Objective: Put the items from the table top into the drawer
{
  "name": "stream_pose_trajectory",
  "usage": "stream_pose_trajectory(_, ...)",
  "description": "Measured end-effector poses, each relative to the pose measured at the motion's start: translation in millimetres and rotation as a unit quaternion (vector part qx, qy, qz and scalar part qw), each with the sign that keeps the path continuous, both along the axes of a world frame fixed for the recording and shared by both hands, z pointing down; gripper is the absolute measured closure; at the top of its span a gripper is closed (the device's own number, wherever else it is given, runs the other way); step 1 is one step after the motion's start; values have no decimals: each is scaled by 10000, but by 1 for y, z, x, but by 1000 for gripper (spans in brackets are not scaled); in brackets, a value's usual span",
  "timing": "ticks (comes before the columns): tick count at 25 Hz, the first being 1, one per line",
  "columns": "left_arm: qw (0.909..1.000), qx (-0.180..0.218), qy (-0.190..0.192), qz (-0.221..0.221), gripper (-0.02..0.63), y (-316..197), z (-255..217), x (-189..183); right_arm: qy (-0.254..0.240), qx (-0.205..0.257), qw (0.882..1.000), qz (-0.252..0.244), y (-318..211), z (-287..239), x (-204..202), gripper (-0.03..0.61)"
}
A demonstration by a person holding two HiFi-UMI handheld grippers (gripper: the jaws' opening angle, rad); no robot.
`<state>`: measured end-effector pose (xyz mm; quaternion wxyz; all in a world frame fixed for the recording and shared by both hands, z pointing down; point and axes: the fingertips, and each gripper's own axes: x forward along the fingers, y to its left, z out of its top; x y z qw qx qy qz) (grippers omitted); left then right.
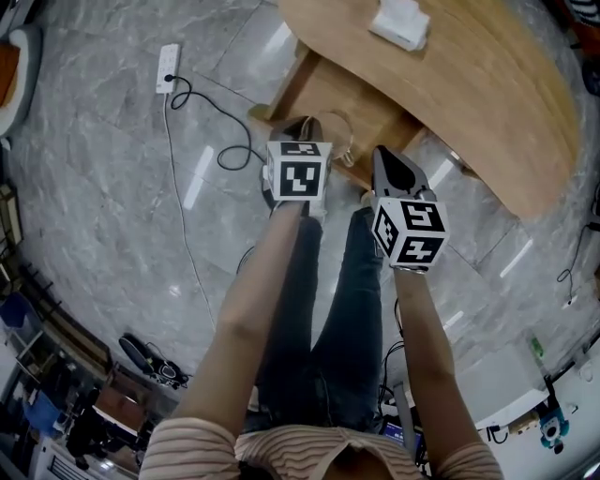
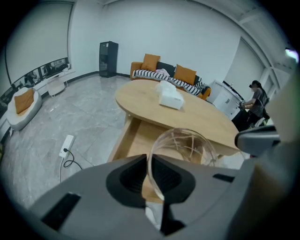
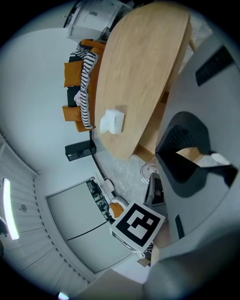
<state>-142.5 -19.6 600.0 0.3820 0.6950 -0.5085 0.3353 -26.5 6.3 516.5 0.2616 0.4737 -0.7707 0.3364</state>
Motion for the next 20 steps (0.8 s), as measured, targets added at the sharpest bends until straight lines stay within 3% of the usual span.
stream_pose_trajectory(20, 9976, -180, -305, 594, 578, -18, 84, 31, 49, -441, 9990, 115, 7, 84, 7, 578)
